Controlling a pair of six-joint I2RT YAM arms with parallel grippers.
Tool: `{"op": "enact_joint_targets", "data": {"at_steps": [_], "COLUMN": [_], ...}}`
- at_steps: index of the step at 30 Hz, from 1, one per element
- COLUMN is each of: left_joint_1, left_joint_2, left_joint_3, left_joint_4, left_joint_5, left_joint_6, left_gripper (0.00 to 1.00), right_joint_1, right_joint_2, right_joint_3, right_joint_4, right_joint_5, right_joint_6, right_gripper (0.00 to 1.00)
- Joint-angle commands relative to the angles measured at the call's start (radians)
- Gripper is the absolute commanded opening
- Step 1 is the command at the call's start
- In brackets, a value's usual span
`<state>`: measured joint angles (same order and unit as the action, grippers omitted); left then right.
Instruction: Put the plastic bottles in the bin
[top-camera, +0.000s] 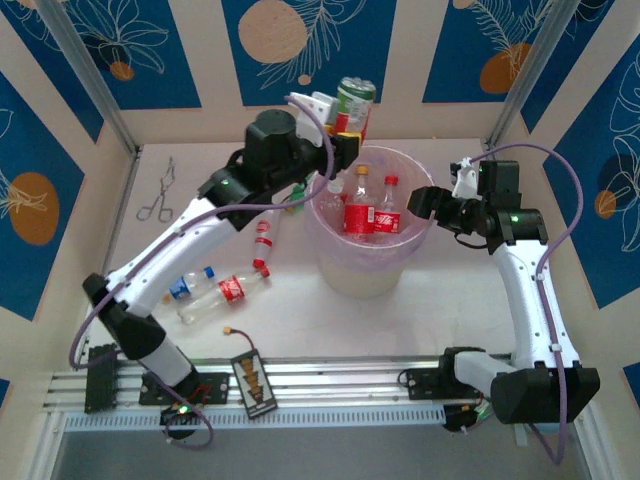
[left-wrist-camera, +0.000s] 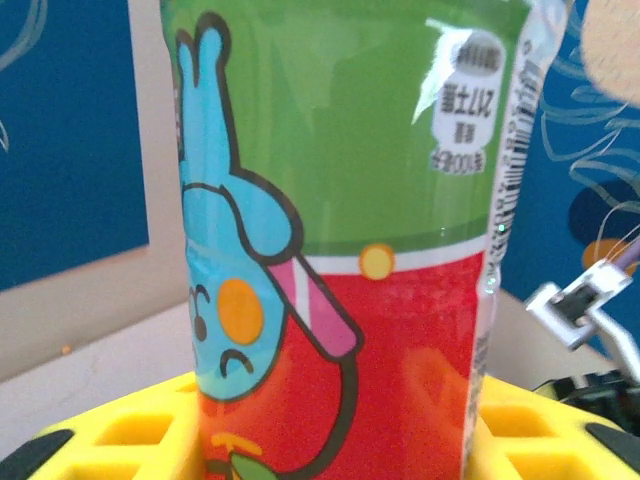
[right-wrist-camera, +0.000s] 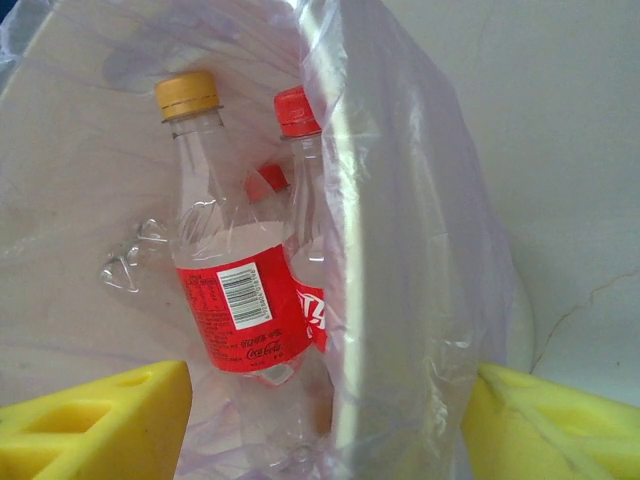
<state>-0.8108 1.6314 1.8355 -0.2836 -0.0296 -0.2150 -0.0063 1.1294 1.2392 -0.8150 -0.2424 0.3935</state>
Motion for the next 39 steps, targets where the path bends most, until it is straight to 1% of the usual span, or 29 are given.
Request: {"op": "enact_joint_targets", "data": {"at_steps": [1, 5, 10, 18, 21, 24, 29, 31, 33, 35, 37, 39], "left_joint_1": [-0.017, -0.029, -0.034, -0.035, -0.034, -0.034, -0.033, -0.034, -0.033, -0.034, -0.033, -0.034], "left_joint_2": [0.04, 0.065, 0.055, 0.047, 0.042, 0.041, 0.066, 0.084, 0.104, 0.127, 0.155, 0.183], "left_joint_3": [0.021, -0.028, -0.122, -0.209, -0.225, -0.211, -0.113, -0.073, -0.037, -0.009, 0.018, 0.045], "left_joint_4": [-0.041, -0.037, -0.015, -0.027, -0.024, -0.028, -0.08, -0.095, -0.106, -0.099, -0.096, -0.101], "left_joint_5": [0.017, 0.039, 0.045, 0.066, 0.074, 0.074, 0.066, 0.058, 0.046, 0.031, 0.025, 0.018], "left_joint_6": [0.005, -0.03, -0.081, -0.12, -0.127, -0.117, -0.06, -0.032, -0.011, 0.004, 0.013, 0.02], "left_gripper": [0.28, 0.28, 0.28, 0.32, 0.41, 0.55, 0.87, 0.91, 0.91, 0.89, 0.84, 0.77], "right_joint_1": [0.008, 0.007, 0.008, 0.008, 0.008, 0.007, 0.008, 0.008, 0.009, 0.009, 0.009, 0.009], "right_joint_2": [-0.019, -0.019, -0.017, -0.012, -0.01, -0.005, 0.0, 0.001, 0.0, -0.002, -0.002, -0.003], "right_joint_3": [-0.002, -0.014, -0.021, -0.037, -0.033, -0.028, -0.024, -0.024, -0.023, -0.024, -0.023, -0.019], "right_joint_4": [-0.029, -0.018, -0.01, 0.002, 0.003, 0.002, 0.001, 0.001, 0.0, -0.001, -0.003, -0.005], "right_joint_5": [0.001, 0.003, 0.006, 0.011, 0.01, 0.008, 0.005, 0.005, 0.004, 0.004, 0.005, 0.005], "right_joint_6": [-0.005, -0.003, -0.002, -0.001, -0.002, -0.004, -0.007, -0.007, -0.007, -0.006, -0.008, -0.008], "right_gripper": [0.71, 0.71, 0.71, 0.71, 0.71, 0.71, 0.71, 0.71, 0.71, 0.71, 0.71, 0.71]}}
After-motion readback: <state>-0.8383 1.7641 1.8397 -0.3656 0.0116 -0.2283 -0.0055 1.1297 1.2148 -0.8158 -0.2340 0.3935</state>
